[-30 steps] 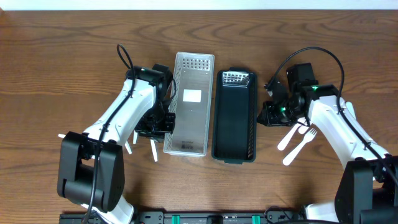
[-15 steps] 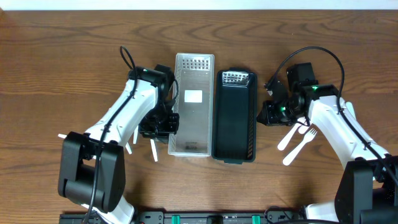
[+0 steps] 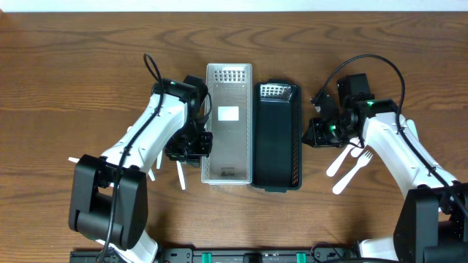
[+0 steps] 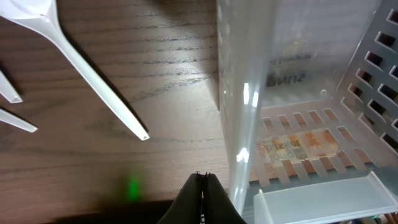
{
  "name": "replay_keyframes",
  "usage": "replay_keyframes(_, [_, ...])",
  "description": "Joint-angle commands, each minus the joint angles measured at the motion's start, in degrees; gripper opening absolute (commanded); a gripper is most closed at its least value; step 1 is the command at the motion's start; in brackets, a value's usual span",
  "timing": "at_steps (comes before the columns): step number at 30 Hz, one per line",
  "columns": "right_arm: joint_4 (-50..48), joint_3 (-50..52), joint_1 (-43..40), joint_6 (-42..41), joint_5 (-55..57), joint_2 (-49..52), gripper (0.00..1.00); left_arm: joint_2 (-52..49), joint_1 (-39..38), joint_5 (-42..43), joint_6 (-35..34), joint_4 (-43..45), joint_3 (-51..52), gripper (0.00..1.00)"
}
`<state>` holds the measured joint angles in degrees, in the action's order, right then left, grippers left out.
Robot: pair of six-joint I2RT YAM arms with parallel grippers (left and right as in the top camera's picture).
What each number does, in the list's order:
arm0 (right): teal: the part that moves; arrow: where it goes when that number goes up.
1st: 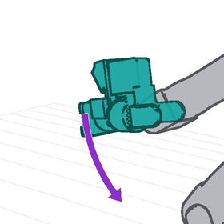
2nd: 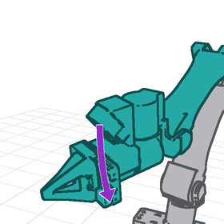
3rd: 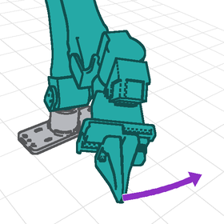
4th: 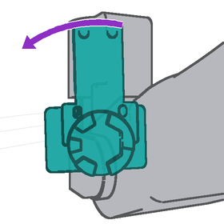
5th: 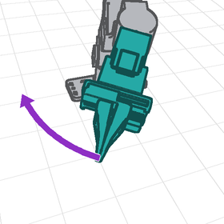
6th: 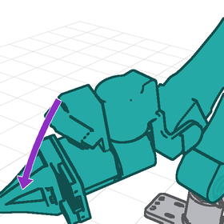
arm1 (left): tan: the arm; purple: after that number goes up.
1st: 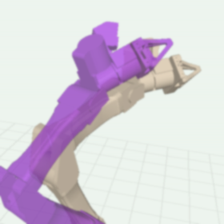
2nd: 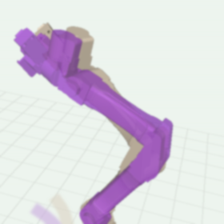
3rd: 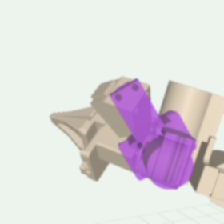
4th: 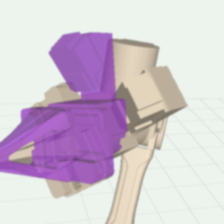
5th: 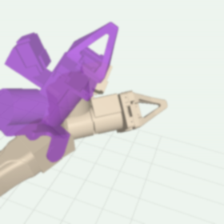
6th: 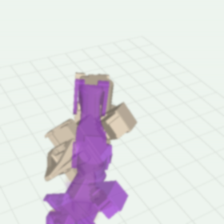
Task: Pack container
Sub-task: 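Push the grey basket and black tray together with both grippers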
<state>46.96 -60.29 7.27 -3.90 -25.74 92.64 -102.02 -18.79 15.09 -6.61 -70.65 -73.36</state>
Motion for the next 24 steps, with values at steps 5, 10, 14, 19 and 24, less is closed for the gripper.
replay_keyframes(5, [-3.89, -0.70, -0.44, -0.31, -0.50, 0.07, 0.17, -0.15, 0.50, 0.50, 0.33, -0.26, 0.00, 0.06])
replay_keyframes(10, [-6.38, -0.70, -0.44, -0.31, -0.68, 0.07, 0.19, -0.15, 0.50, 0.50, 0.33, -0.24, 0.00, 0.06])
replay_keyframes(14, [-7.48, -0.70, -0.44, -0.31, -0.63, 0.07, 0.21, -0.15, 0.50, 0.50, 0.35, -0.20, 0.00, 0.06])
replay_keyframes(19, [-8.20, -0.72, -0.46, -0.52, 2.97, 0.07, 0.16, 0.09, 0.50, -1.22, 0.35, -0.11, -0.04, 0.06])
replay_keyframes(24, [-8.74, -1.90, -1.05, -4.81, 15.39, -0.20, 0.15, 3.04, 0.50, -7.91, 0.31, 0.94, -1.60, 0.06])
